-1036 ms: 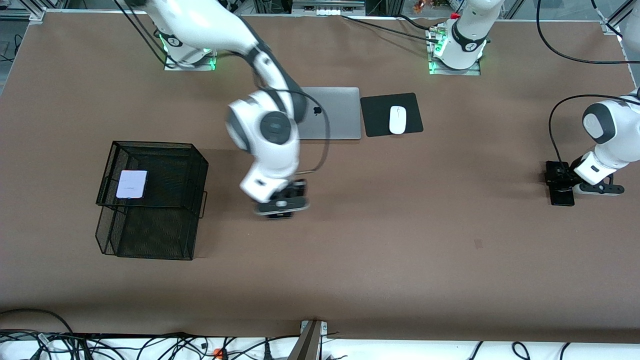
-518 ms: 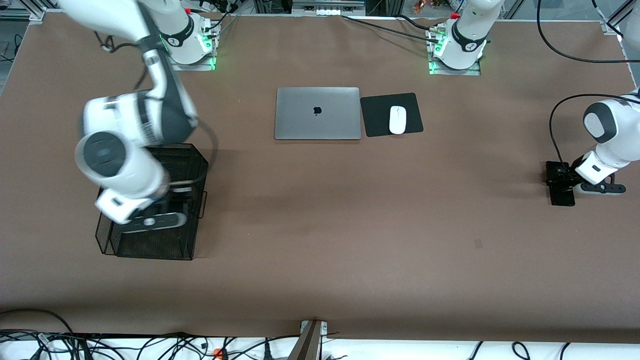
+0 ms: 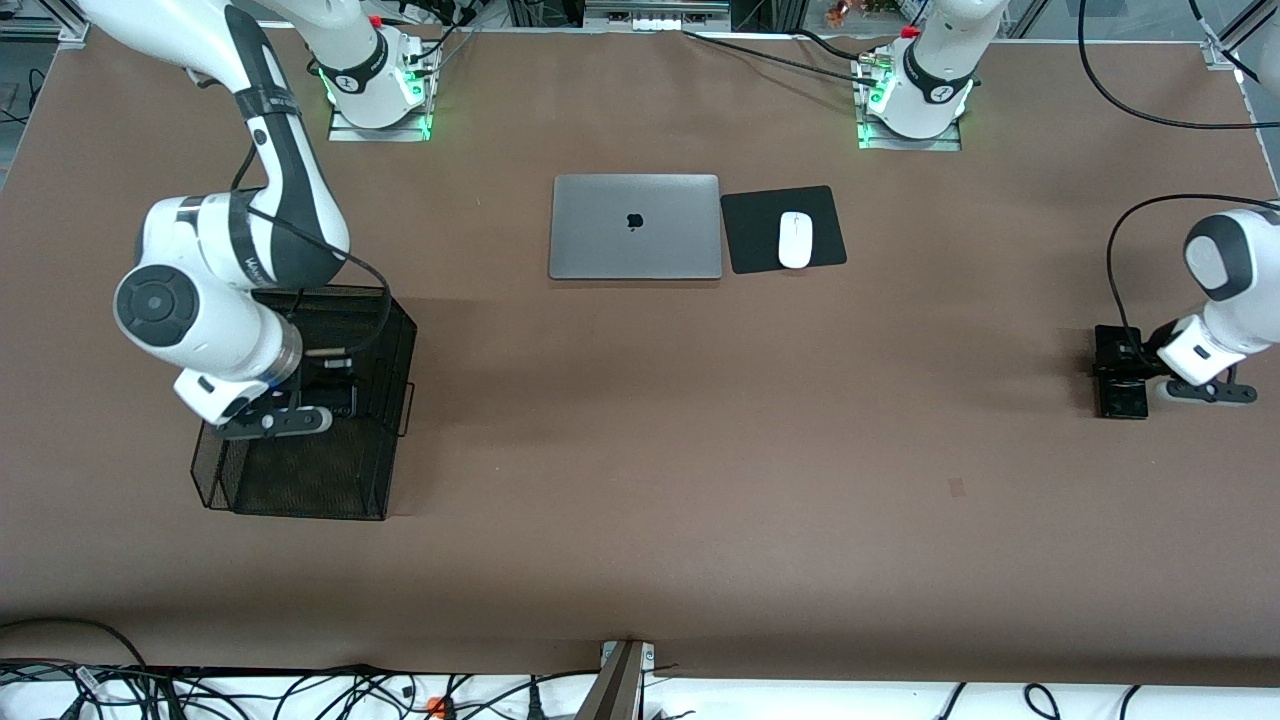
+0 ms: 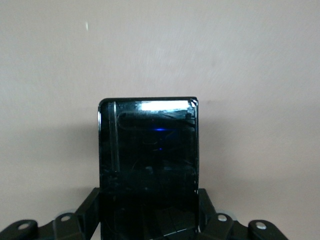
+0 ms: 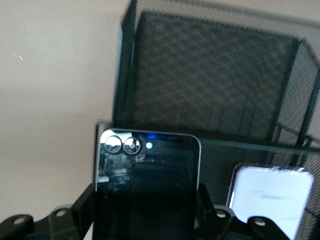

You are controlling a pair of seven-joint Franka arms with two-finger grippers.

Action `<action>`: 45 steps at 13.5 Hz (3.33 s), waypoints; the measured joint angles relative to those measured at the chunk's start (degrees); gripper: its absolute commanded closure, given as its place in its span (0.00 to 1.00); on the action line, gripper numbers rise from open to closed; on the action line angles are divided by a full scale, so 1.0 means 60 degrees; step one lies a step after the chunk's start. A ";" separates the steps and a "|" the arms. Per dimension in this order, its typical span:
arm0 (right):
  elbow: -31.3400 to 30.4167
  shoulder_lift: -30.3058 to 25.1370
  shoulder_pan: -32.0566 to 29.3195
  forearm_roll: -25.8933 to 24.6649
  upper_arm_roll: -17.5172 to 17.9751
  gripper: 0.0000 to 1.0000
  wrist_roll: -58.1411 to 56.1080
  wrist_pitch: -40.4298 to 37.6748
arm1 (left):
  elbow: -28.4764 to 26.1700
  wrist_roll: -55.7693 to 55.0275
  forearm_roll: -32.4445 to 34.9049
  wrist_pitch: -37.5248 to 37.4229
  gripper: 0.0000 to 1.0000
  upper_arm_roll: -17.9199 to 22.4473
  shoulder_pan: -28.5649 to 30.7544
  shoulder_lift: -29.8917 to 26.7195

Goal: Place phones with both arms
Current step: 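Release the flip phone while the left gripper carries the long phone beside the laptop, then grasp the long phone with the right gripper while the left gripper releases it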

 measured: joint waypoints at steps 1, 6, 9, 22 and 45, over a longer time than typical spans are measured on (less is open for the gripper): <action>-0.0369 -0.0157 -0.0001 0.0001 -0.0037 1.00 0.0000 0.0116 | 0.0137 -0.0294 -0.0026 -0.0106 1.00 -0.0192 -0.0018 0.0000; -0.1085 -0.0392 -0.0006 0.0006 -0.0259 0.45 0.0000 0.0430 | 0.0250 -0.2940 -0.0031 -0.0169 1.00 -0.0695 -0.1700 0.0040; -0.1251 -0.0382 -0.0006 0.0013 -0.0271 0.00 0.0012 0.0835 | 0.0372 -0.4494 -0.0030 -0.0170 1.00 -0.0704 -0.3341 0.0054; 0.1059 -0.0419 -0.0014 0.0554 -0.0288 0.01 0.0061 -0.0892 | 0.3669 -1.1165 -0.0029 -0.1594 1.00 0.0435 -1.0694 0.1766; 0.2917 0.0333 0.0870 0.0916 -0.0136 0.01 0.1942 -0.2106 | 0.7932 -1.1923 -0.1190 -0.3755 0.00 0.2521 -1.3484 0.3270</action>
